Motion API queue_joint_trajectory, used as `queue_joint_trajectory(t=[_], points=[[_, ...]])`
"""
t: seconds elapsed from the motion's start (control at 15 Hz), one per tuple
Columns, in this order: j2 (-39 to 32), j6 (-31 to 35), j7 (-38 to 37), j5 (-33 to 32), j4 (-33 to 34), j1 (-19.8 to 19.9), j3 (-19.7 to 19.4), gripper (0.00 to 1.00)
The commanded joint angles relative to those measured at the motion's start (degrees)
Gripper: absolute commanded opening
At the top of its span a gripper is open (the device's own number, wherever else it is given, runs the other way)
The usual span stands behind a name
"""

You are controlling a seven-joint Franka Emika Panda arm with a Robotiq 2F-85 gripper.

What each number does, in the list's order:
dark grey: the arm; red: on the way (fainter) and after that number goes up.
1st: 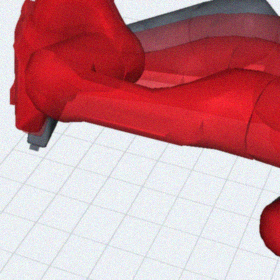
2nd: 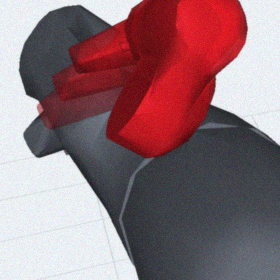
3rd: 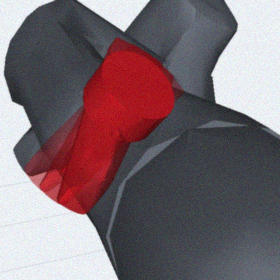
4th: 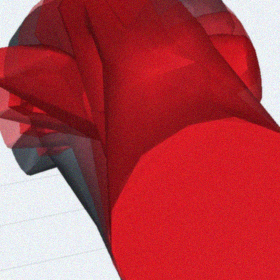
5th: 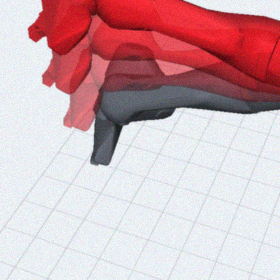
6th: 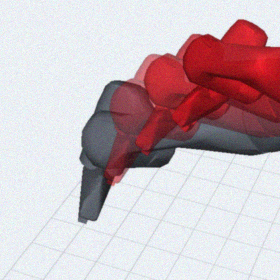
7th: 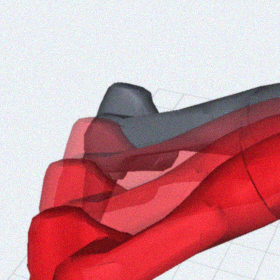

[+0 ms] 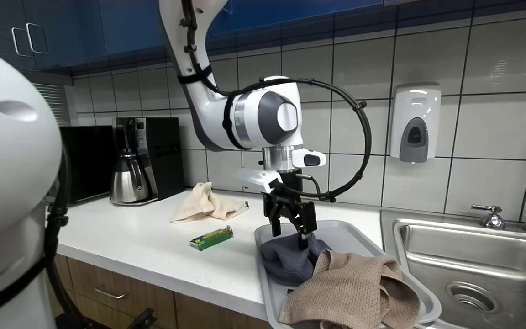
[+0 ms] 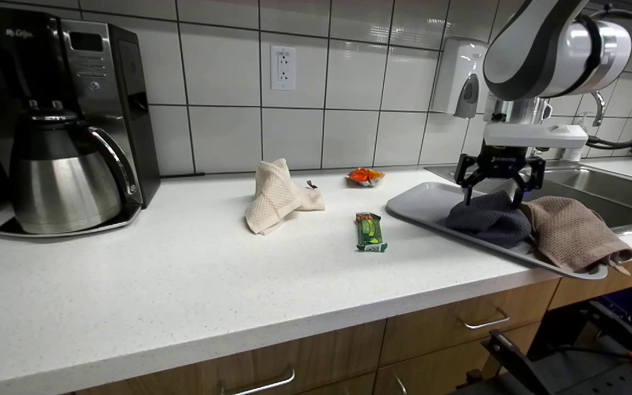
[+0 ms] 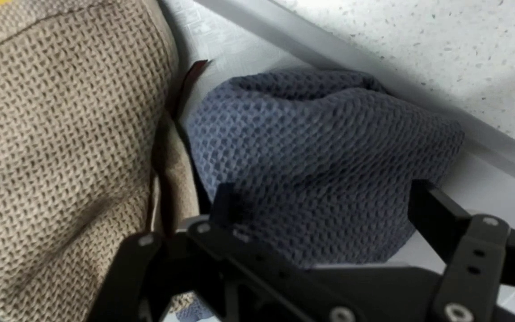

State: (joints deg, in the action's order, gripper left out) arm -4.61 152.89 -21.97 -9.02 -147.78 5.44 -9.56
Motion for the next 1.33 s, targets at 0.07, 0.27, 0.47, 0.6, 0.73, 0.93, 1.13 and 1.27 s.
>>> queue_joint_trajectory(t=[0.07, 0.27, 0.47, 0.6, 0.73, 0.93, 1.13, 1.27], points=[[-3.8, 2.3, -2.8, -2.3, 1.1, -0.3, -1.2, 1.0], [-5.9, 2.8, -2.4, -1.7, 2.0, -0.9, -1.9, 1.0], [-7.4, 2.9, -2.2, -1.4, 3.0, -1.5, -2.3, 1.0], [-8.1, 2.9, -1.9, -0.8, 3.6, -1.9, -2.4, 0.75], [-8.5, 2.7, -1.6, -0.6, 4.1, -2.2, -2.5, 0.68], [-8.5, 2.5, -1.8, -0.8, 4.5, -2.8, -2.6, 0.42], [-8.1, 2.1, -1.8, -0.8, 4.7, -3.3, -2.6, 0.18], [-7.6, 1.7, -1.9, -0.8, 4.8, -3.6, -2.6, 0.05]])
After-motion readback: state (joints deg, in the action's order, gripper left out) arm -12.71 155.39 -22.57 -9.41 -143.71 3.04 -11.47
